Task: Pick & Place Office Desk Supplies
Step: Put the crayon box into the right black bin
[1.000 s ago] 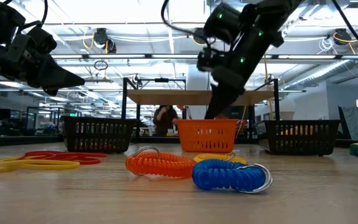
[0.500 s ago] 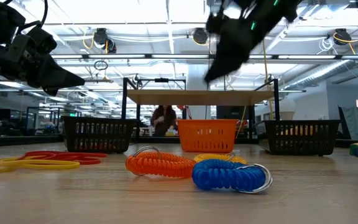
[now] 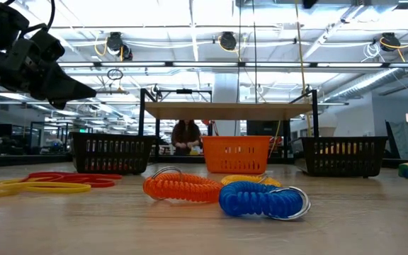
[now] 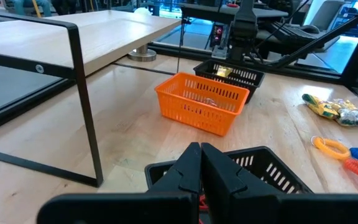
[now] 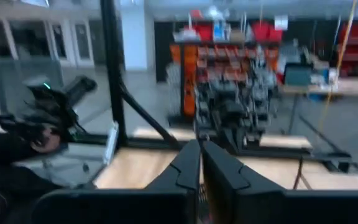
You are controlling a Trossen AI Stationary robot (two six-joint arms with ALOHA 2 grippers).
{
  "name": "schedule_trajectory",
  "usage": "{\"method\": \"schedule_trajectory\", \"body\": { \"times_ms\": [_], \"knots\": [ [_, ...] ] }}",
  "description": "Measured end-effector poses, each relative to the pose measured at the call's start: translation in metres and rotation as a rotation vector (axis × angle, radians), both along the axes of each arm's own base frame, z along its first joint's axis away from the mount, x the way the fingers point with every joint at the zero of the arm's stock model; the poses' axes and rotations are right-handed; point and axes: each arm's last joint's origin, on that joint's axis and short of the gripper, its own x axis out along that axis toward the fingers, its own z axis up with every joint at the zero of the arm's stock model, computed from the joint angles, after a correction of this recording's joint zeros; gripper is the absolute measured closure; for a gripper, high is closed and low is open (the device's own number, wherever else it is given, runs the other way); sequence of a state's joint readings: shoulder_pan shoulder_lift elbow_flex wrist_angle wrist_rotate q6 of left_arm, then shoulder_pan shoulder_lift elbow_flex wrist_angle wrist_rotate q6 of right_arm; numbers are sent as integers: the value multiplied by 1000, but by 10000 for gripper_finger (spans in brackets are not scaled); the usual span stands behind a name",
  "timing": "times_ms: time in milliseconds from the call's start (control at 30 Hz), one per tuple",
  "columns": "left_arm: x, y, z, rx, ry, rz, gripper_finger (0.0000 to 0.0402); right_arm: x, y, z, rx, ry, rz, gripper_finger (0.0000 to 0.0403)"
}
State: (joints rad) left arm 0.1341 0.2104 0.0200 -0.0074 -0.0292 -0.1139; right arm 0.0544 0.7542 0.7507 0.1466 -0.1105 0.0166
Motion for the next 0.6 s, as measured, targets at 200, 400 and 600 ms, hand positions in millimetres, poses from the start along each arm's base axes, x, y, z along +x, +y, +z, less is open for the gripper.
{"method": "schedule_trajectory", "body": {
  "times_ms": [200, 400, 600],
  "knots": [
    [0, 0, 0, 1, 1, 0, 391, -39, -3, -35, 27, -45, -16, 401],
    [0, 0, 0, 0, 1, -1, 391, -63, -4, -58, 59, -139, -23, 402],
    [0, 0, 0, -4, 0, -1, 392, -67, -5, -79, 67, -65, -48, 402]
  ]
}}
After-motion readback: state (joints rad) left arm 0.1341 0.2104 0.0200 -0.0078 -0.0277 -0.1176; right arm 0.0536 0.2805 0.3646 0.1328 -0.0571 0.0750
